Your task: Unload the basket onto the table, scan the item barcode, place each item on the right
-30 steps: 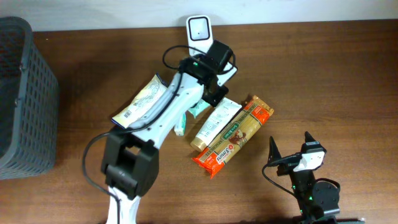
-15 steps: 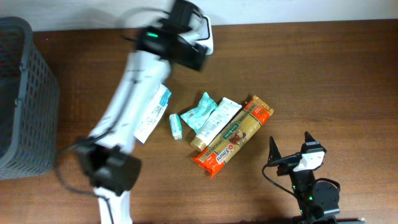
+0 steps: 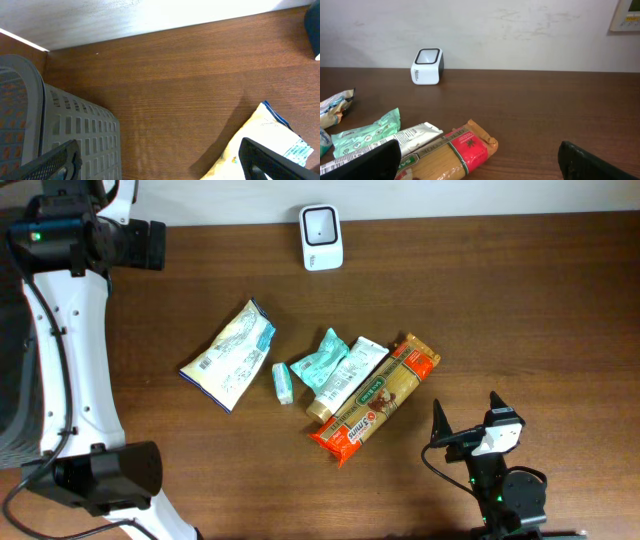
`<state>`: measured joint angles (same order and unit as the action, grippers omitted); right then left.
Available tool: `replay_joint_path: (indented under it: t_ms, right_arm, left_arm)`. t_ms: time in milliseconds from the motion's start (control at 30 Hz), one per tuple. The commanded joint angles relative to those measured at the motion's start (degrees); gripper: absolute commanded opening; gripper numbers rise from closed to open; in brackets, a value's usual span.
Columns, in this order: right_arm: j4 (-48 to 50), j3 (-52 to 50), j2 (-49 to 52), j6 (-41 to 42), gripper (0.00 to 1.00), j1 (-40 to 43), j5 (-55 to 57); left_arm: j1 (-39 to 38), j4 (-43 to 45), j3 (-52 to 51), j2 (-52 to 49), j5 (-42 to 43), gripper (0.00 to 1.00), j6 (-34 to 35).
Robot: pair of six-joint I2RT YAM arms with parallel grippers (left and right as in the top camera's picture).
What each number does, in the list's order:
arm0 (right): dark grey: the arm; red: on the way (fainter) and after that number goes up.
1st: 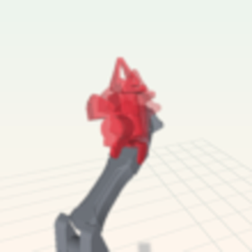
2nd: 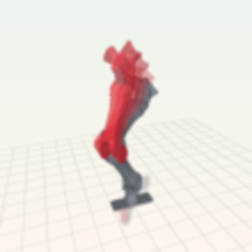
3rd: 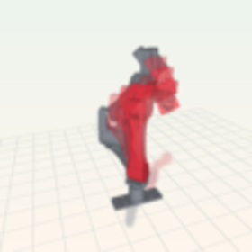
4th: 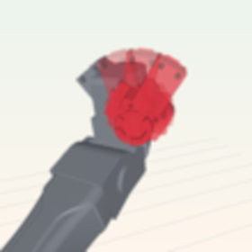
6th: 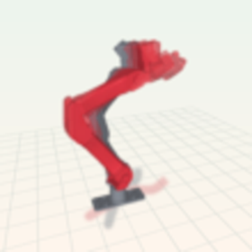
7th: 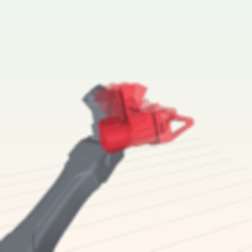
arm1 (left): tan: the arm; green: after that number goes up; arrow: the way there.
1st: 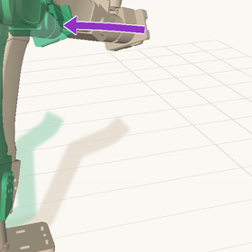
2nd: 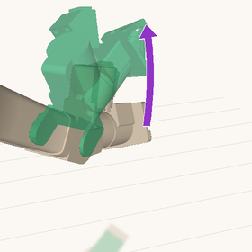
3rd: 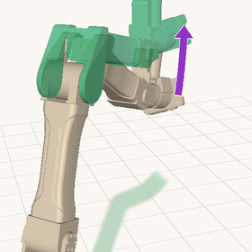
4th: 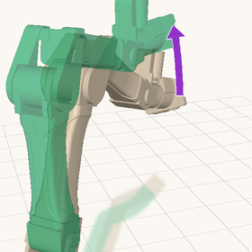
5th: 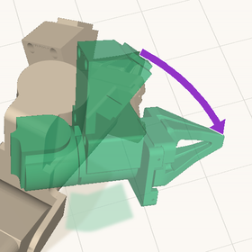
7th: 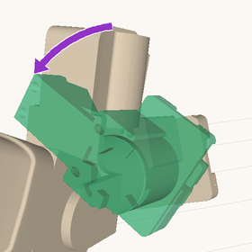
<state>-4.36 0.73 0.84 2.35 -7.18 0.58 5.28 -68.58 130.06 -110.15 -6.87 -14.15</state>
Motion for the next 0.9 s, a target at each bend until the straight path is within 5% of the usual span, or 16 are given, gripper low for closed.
replay_joint_path:
  t_ms: [0,467,700,867]
  right_arm:
    - [-0.22,-0.42,-0.37,-0.44,0.98,-0.26,0.28]
    - [0.04,-0.42,-0.37,-0.44,0.99,-0.26,0.07]
    - [0.5,2.91,-0.31,-0.15,0.99,-0.26,-10.78]
    - [-1.51,13.2,10.93,1.29,0.99,-0.26,-16.74]
  left_arm:
    - [0.07,-0.11,0.28,0.24,0.2,0.99,-0.92]
    - [0.11,-0.11,0.28,0.24,0.2,0.99,-0.92]
    - [0.11,-0.11,0.28,0.24,0.2,0.99,-0.92]
    - [0.11,-0.11,0.28,0.24,0.2,0.99,-0.92]
